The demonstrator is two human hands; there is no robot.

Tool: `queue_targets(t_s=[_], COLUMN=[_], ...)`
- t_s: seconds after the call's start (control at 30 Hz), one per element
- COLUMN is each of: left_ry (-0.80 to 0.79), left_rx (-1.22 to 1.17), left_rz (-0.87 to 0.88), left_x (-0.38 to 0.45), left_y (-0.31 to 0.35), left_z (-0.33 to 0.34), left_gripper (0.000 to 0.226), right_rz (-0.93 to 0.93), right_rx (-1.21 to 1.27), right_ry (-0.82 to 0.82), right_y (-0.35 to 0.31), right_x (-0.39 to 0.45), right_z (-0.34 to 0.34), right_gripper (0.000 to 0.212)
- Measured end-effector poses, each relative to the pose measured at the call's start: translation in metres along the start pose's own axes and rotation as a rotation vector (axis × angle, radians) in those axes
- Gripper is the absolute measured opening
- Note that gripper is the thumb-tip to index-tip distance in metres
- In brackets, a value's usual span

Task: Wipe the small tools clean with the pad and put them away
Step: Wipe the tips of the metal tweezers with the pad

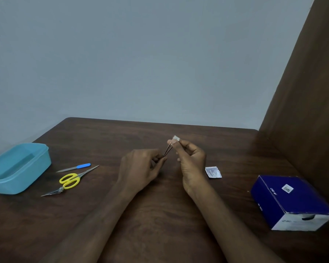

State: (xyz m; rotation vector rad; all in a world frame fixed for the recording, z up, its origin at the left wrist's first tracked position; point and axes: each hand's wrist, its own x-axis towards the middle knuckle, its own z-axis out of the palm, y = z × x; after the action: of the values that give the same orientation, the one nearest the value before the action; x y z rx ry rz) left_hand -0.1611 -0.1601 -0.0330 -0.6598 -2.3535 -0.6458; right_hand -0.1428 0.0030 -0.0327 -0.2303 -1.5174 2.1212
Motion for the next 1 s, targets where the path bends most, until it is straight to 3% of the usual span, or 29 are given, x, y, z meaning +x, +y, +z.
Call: queue_targets(t_s=[0.17,0.3,0.47,0.7,0.9,1.0], left_ry=[-0.067,-0.090,-0.128,-0.034,-0.011,-0.026], left_rx=[0.026,-0.012,-0.024,-0.144,-0.138,-0.121], left_rz=[-0.049,-0.163,-0.313,-0.490,-0.509,-0.592], left_x=[-0.004,-0.002,-0.013,-0.058,-0.096,-0.106], left_y=[-0.001,0.003,-0.001,-0.015,-0.036,-0.047], left_z=[-0.003,-0.009,-0.027,-0.068,-0.119,-0.146], left_gripper=[0.023,0.026,0.025,0.021,0.007,0.011], right_rz=[0.001,-0.039,-0.072,-0.166,-0.144,-0.131], right_rx=[0.162,0.124,-0.198,-0.568,-0.572,-0.585], right_ry=[0.103,0.203,-0.058,-0.317,-0.336,-0.301], right_y=[-0.009,-0.007,0.013,0.006,-0.001,-0.003], right_x=[0.005,0.001,-0.032,-0.049,-0.061,-0.072], right_z=[-0.004,-0.007,0.004,0.003,0.004,0.019], right_gripper=[0.008,0.006,0.010,0.009,0.009,0.009])
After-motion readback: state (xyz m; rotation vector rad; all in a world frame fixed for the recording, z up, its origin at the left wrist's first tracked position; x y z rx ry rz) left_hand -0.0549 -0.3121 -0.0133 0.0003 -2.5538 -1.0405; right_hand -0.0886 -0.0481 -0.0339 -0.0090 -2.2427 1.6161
